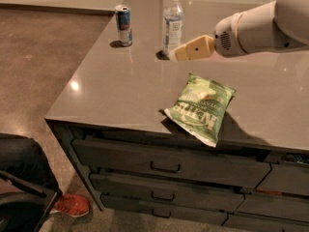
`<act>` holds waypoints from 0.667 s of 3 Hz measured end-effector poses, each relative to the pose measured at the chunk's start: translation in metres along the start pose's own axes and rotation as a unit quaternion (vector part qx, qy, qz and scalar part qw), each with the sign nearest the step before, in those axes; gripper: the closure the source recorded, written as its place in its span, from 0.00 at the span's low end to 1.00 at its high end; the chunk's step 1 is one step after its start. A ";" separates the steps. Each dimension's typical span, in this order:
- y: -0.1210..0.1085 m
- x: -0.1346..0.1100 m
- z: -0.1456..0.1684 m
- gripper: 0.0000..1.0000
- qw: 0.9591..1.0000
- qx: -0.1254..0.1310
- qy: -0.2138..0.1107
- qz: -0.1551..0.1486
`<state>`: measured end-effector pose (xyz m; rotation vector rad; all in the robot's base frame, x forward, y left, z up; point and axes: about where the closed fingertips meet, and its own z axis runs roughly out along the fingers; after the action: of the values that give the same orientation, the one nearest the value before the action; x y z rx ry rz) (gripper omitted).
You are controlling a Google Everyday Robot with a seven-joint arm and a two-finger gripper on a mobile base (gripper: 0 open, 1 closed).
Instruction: Move blue plastic bottle near green jalapeno chip bag
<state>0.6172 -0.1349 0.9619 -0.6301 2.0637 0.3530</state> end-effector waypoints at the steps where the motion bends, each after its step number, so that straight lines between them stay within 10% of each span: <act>1: -0.005 -0.009 0.029 0.00 0.999 0.013 -0.029 0.023; 2: -0.016 -0.020 0.059 0.00 0.997 0.038 -0.063 0.031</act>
Offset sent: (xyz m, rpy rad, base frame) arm 0.1075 0.0254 -0.0215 0.1055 -0.2101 -0.1828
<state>0.6763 -0.1139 0.9475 -0.4872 1.9693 0.3383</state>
